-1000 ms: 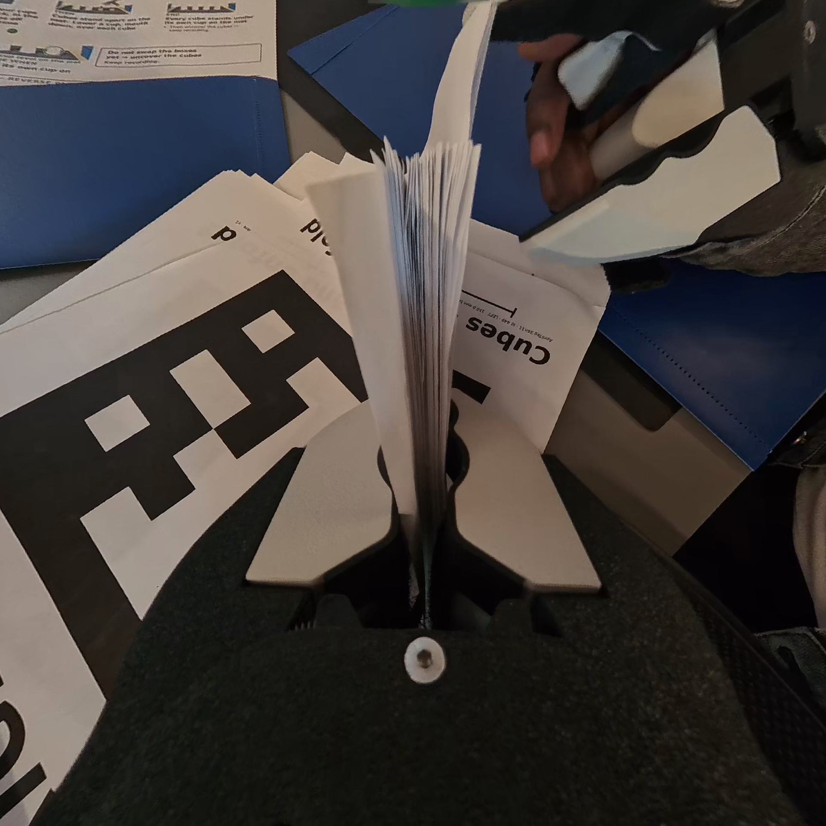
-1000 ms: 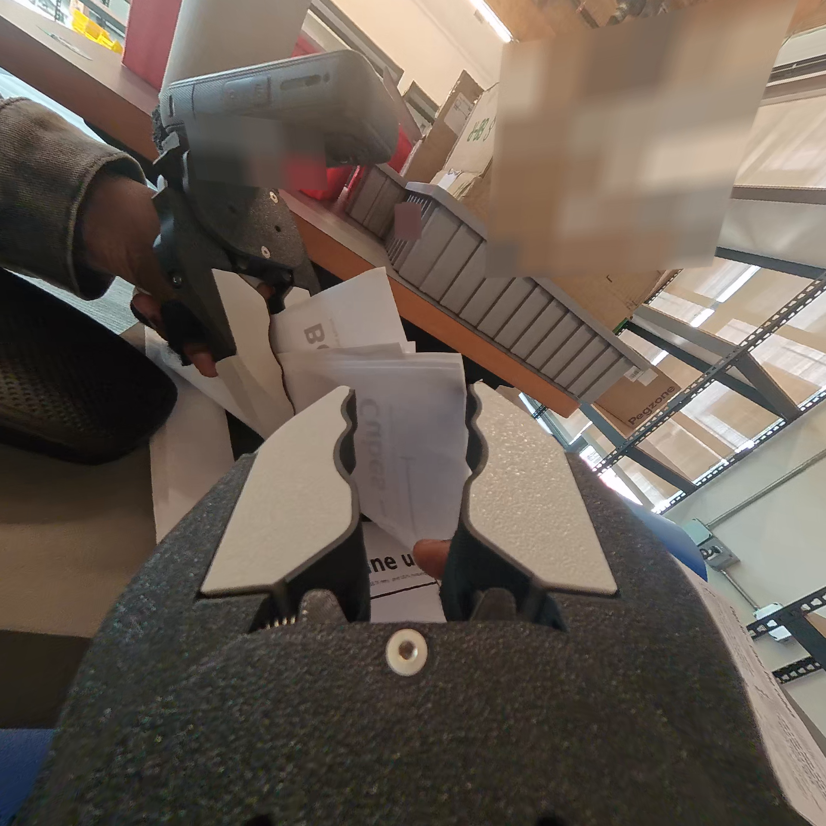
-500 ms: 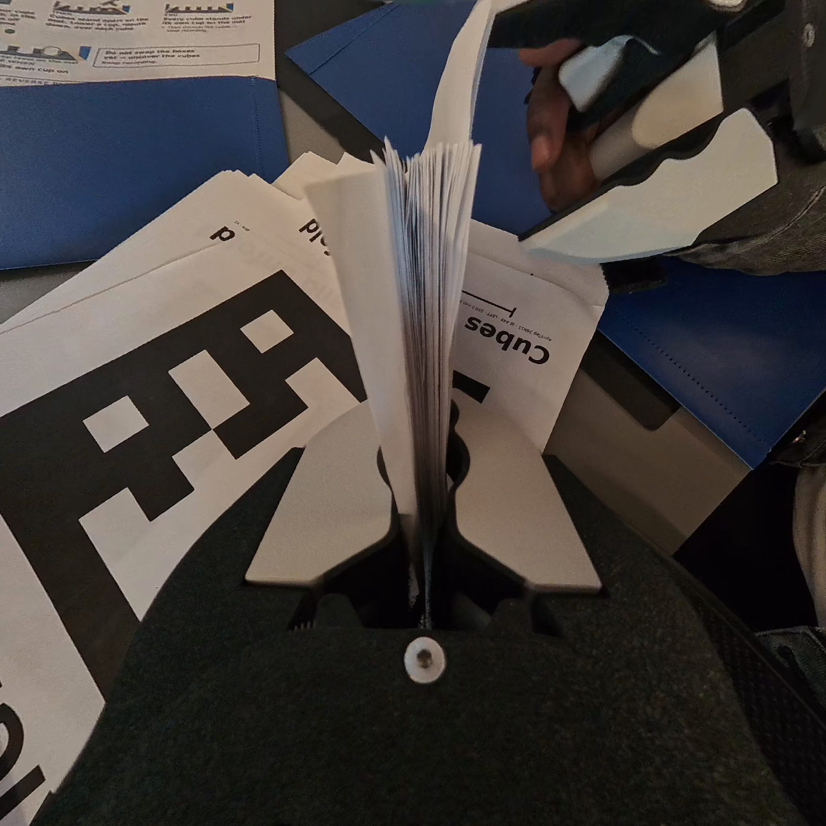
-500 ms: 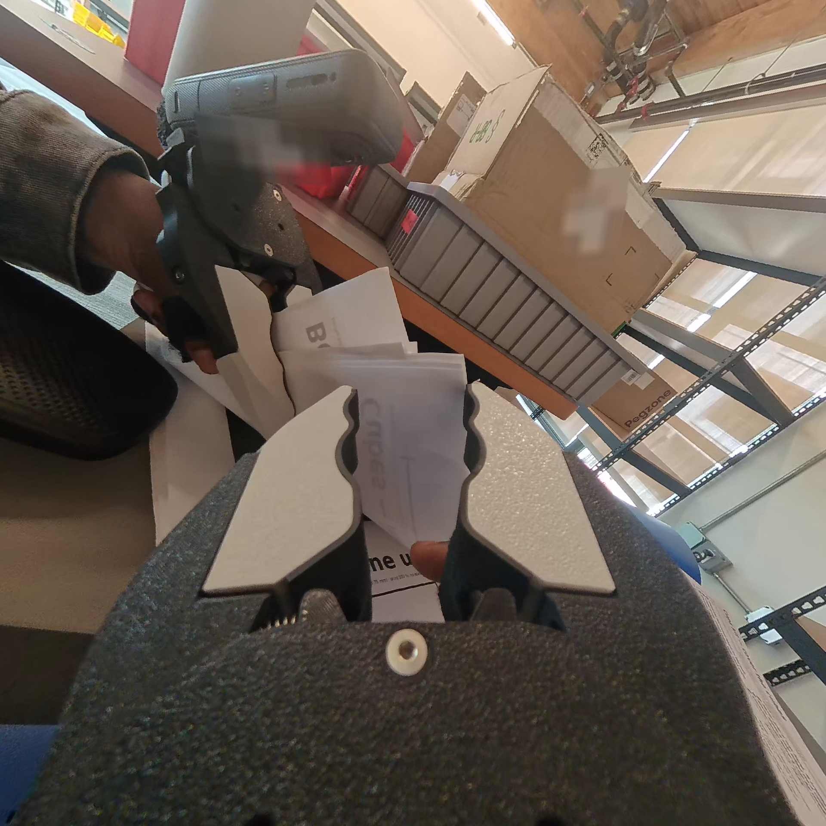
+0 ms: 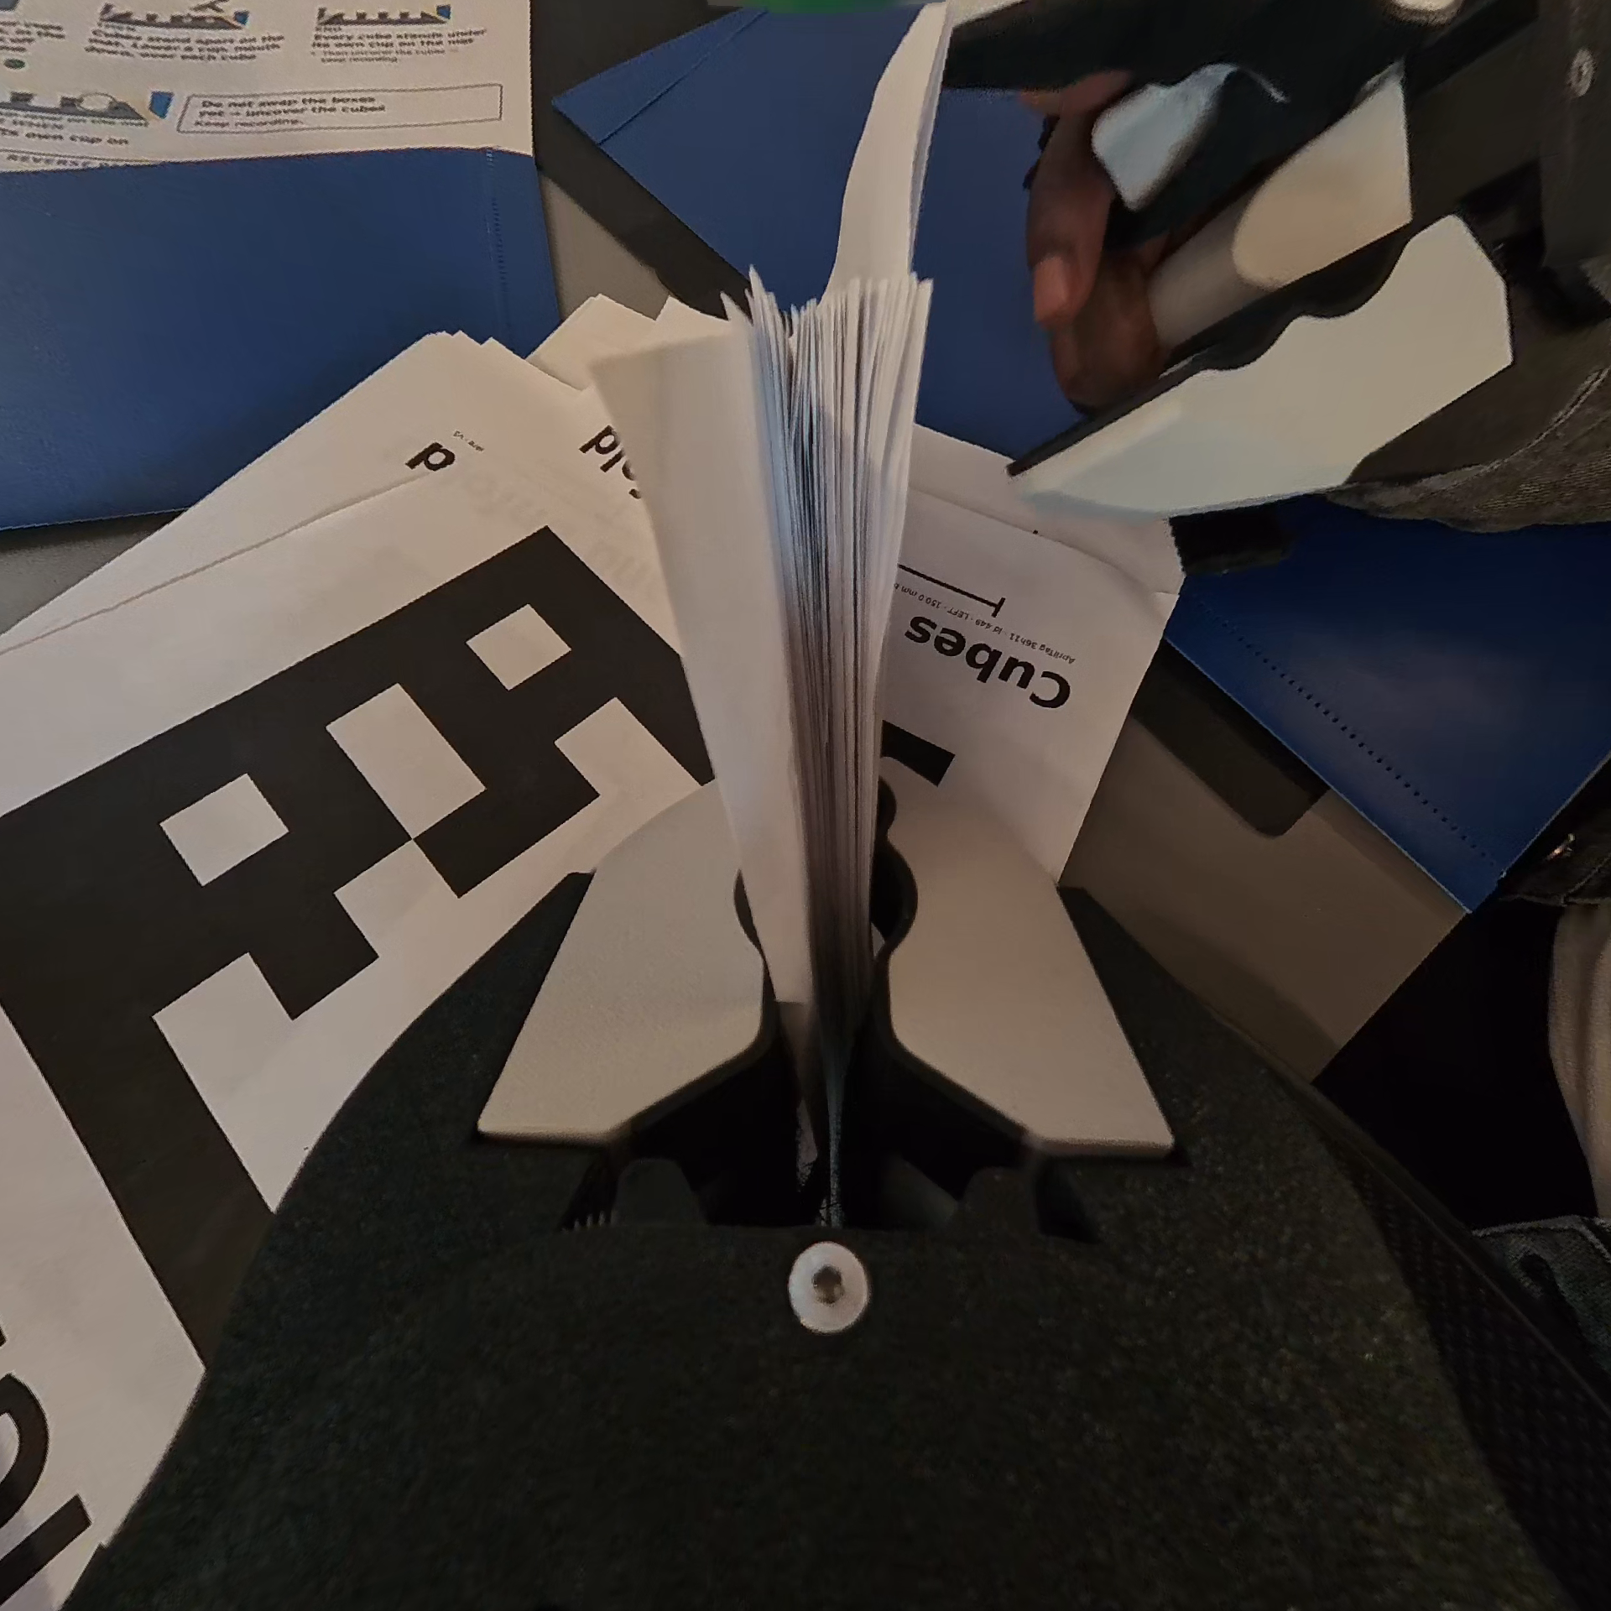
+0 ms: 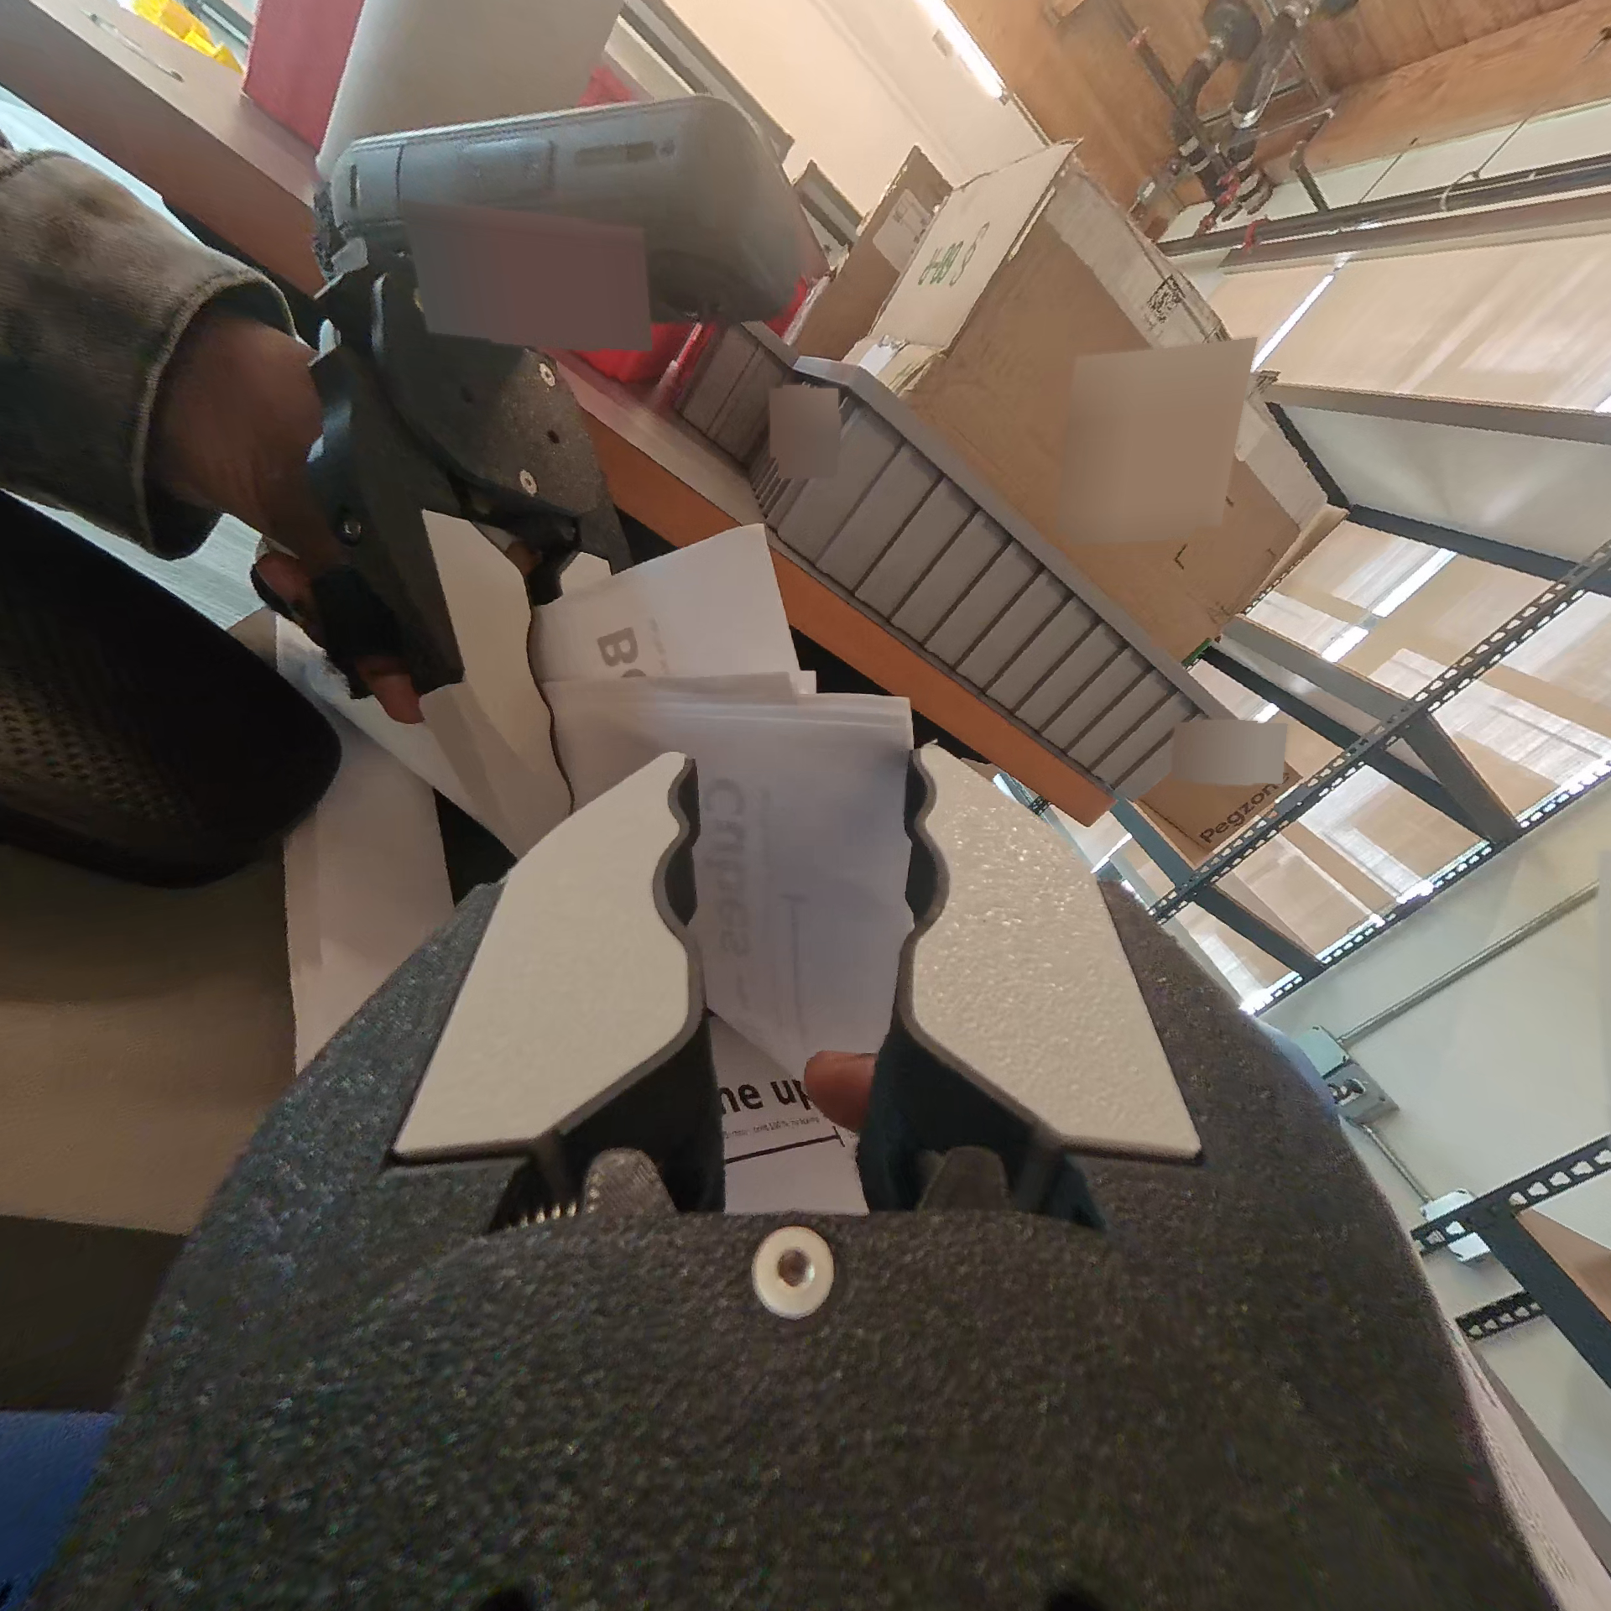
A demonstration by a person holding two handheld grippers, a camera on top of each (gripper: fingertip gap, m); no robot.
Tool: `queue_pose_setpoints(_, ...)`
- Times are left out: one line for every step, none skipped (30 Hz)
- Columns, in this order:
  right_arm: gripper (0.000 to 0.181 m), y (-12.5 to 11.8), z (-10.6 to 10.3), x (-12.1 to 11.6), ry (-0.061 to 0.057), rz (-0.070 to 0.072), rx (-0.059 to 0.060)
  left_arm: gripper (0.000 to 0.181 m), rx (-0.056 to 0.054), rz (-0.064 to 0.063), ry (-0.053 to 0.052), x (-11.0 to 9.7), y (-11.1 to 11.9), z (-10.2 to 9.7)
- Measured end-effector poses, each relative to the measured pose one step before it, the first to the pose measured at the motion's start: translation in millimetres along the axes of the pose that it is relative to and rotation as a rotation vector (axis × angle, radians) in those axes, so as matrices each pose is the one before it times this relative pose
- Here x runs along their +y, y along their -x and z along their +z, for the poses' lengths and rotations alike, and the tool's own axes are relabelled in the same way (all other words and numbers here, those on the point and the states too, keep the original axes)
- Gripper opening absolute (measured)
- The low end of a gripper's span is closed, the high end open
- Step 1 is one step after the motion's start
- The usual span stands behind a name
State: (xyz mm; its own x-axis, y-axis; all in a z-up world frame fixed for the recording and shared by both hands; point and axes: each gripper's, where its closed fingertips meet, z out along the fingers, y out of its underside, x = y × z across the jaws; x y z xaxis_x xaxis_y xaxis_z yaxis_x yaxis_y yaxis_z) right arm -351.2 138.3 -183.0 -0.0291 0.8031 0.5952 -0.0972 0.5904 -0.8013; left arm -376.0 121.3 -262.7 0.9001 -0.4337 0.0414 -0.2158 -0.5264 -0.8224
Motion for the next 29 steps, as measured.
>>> queue_pose_setpoints(0.045,-0.01,0.08,0.26,0.0017,-0.002,0.0,0.017,0.0005,-0.0004,0.0002,0.05,-0.04,0.12)
queue_pose_setpoints(0.045,0.05,0.02,-0.01,-0.0003,0.0,0.0006,0.017,0.0005,0.0003,-0.0001,-0.02,-0.04,0.01)
queue_pose_setpoints(0.046,-0.04,0.01,-0.13,0.0,0.0004,0.0007,0.017,0.0001,0.0005,0.0001,0.07,-0.03,-0.08)
queue_pose_setpoints(0.046,0.16,0.15,0.2,0.0005,0.0018,-0.0015,0.017,0.0001,0.0004,0.0004,0.06,-0.03,0.14)
queue_pose_setpoints(0.047,0.05,0.09,0.38,0.0013,0.0014,-0.0004,0.017,-0.0001,0.001,0.0005,0.05,-0.01,0.0)
queue_pose_setpoints(0.048,-0.23,0.07,0.29,0.0016,-0.0001,0.001,0.018,0.0,0.0011,0.0007,0.05,-0.1,0.02)
queue_pose_setpoints(0.049,0.28,0.12,0.02,-0.0004,0.0014,-0.002,0.018,-0.0004,0.0009,0.0006,0.11,-0.06,0.09)
queue_pose_setpoints(0.048,0.52,-0.03,-0.1,-0.0009,0.0001,-0.0028,0.018,-0.0005,0.0004,0.0004,0.03,0.0,0.01)
queue_pose_setpoints(0.048,0.28,-0.07,-0.19,0.0001,-0.0041,0.0002,0.018,0.0001,-0.0001,0.0,0.0,-0.02,0.0)
queue_pose_setpoints(0.048,-0.03,-0.11,-0.33,-0.0007,-0.0041,0.0016,0.018,0.0005,-0.0012,-0.0003,0.0,0.03,-0.05)
queue_pose_setpoints(0.047,-0.22,-0.15,-0.42,-0.0019,-0.0005,0.0016,0.018,0.0007,-0.0013,-0.0006,-0.01,0.09,-0.07)
queue_pose_setpoints(0.047,-0.49,-0.1,-0.25,-0.0015,0.0015,0.0024,0.018,0.0006,-0.0005,-0.0004,0.02,-0.07,-0.08)
queue_pose_setpoints(0.047,-0.33,-0.16,-0.1,-0.0008,0.002,0.0009,0.018,0.0003,0.0003,0.0,0.0,-0.02,0.0)
queue_pose_setpoints(0.047,0.2,0.03,0.25,0.0008,0.0009,-0.0012,0.018,-0.0001,0.0006,0.0003,0.1,-0.03,0.07)
queue_pose_setpoints(0.046,0.38,0.01,0.25,0.0014,-0.0027,-0.0012,0.018,-0.0002,0.0003,0.0003,-0.07,-0.05,-0.04)
queue_pose_setpoints(0.046,0.27,0.01,-0.11,0.0002,-0.004,-0.0002,0.018,0.0001,-0.0005,-0.0001,0.09,0.04,0.02)
queue_pose_setpoints(0.046,0.24,0.03,-0.11,-0.0001,-0.0013,-0.0003,0.018,0.0005,-0.0008,-0.0004,-0.04,-0.03,-0.01)
queue_pose_setpoints(0.046,-0.11,-0.01,0.06,0.0,0.0004,0.0005,0.018,0.0003,-0.001,-0.0003,0.01,0.07,-0.06)
queue_pose_setpoints(0.046,-0.19,-0.19,-0.04,-0.0002,-0.0002,0.0013,0.018,0.0002,-0.0007,0.0002,-0.03,-0.04,0.06)
queue_pose_setpoints(0.045,-0.31,-0.17,-0.11,-0.0003,-0.0015,0.0022,0.018,0.0001,-0.0004,-0.0002,-0.09,0.04,-0.08)
queue_pose_setpoints(0.044,-0.15,-0.18,-0.13,0.0,-0.0027,0.002,0.018,0.0004,-0.0006,-0.0005,0.01,-0.04,-0.08)
queue_pose_setpoints(0.044,-0.24,-0.23,-0.02,0.0007,-0.0047,0.0027,0.018,0.0003,-0.0011,-0.0004,-0.01,0.06,-0.05)
queue_pose_setpoints(0.043,-0.36,-0.16,-0.08,0.0014,-0.0078,0.0047,0.018,0.0005,-0.0011,-0.0003,-0.08,-0.02,0.06)
queue_pose_setpoints(0.041,-0.19,-0.23,0.04,0.0022,-0.0091,0.0038,0.018,0.0007,-0.0014,-0.0009,0.03,0.09,0.0)
queue_pose_setpoints(0.04,0.23,-0.18,0.16,0.0029,-0.0103,0.0021,0.018,0.0012,-0.0021,-0.0011,-0.08,-0.04,-0.04)
queue_pose_setpoints(0.04,0.55,-0.02,0.26,0.0034,-0.0125,0.0005,0.018,0.001,-0.0012,-0.0007,-0.03,0.05,-0.07)
queue_pose_setpoints(0.04,0.8,0.01,0.29,0.0046,-0.0146,0.0008,0.018,0.0005,-0.0007,-0.0005,-0.04,-0.02,0.0)
queue_pose_setpoints(0.039,0.95,0.11,0.41,0.0059,-0.0173,0.0008,0.018,0.0003,-0.0006,-0.0002,0.08,0.02,0.03)
queue_pose_setpoints(0.039,1.31,0.25,0.55,0.0066,-0.017,-0.0014,0.017,-0.0003,0.0006,-0.0002,-0.13,-0.01,0.0)
